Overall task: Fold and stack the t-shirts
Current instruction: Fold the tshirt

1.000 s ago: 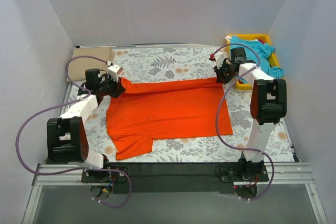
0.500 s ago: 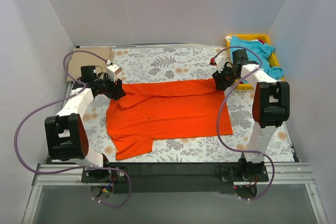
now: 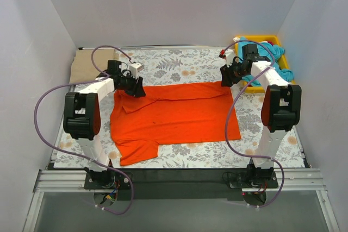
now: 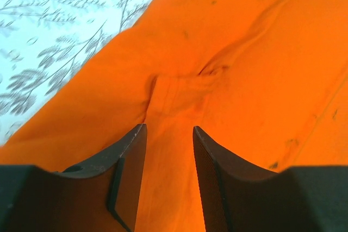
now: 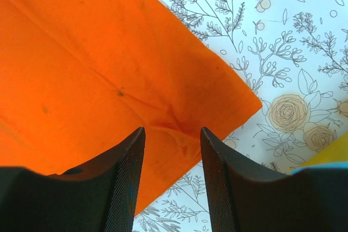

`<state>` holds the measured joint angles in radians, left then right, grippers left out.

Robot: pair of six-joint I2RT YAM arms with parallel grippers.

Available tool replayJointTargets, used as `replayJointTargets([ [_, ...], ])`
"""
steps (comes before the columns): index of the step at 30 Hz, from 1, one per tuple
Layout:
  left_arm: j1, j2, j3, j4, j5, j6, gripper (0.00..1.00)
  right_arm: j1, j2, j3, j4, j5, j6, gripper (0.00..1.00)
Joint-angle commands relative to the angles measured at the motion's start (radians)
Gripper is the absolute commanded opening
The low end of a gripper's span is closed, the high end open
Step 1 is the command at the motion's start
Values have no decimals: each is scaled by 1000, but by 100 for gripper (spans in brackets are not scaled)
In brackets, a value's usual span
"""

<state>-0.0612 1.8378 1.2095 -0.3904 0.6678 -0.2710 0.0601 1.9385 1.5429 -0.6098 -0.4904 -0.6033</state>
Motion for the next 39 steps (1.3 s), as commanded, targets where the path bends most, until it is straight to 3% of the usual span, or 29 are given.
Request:
replayJointTargets([
  [1, -35, 31, 62, 18, 1, -49, 39, -2, 0, 13, -24, -34, 27, 44],
  [10, -89, 127, 91, 44, -45, -68, 41, -2, 23, 0, -31, 41, 22, 46],
  [13, -97, 117, 79, 42, -37, -63, 32, -2, 39, 0, -39, 68, 23, 46],
  [14, -97, 94, 71, 42, -15, -60, 22, -2, 43, 2, -45, 76, 22, 46],
  [18, -103, 19, 38, 15, 30, -34, 2, -3, 51, 3, -51, 133, -4, 45],
  [20, -107, -14, 16, 1, 45, -17, 0, -3, 50, -7, -57, 147, -30, 45],
  [26, -137, -71, -25, -116, 65, 75, 0, -3, 36, -23, -70, 161, -69, 42],
  [31, -189, -84, -94, -168, 49, 131, 0, -3, 48, -1, -82, 168, -79, 31],
  [33, -212, -84, -96, -200, 50, 151, 18, -3, 53, 11, -96, 167, -84, 31],
  [35, -218, -94, -91, -232, 71, 168, 27, -3, 53, 19, -107, 162, -90, 31],
  [39, -215, -159, -85, -306, 96, 216, 26, -3, 48, 39, -117, 150, -92, 31],
])
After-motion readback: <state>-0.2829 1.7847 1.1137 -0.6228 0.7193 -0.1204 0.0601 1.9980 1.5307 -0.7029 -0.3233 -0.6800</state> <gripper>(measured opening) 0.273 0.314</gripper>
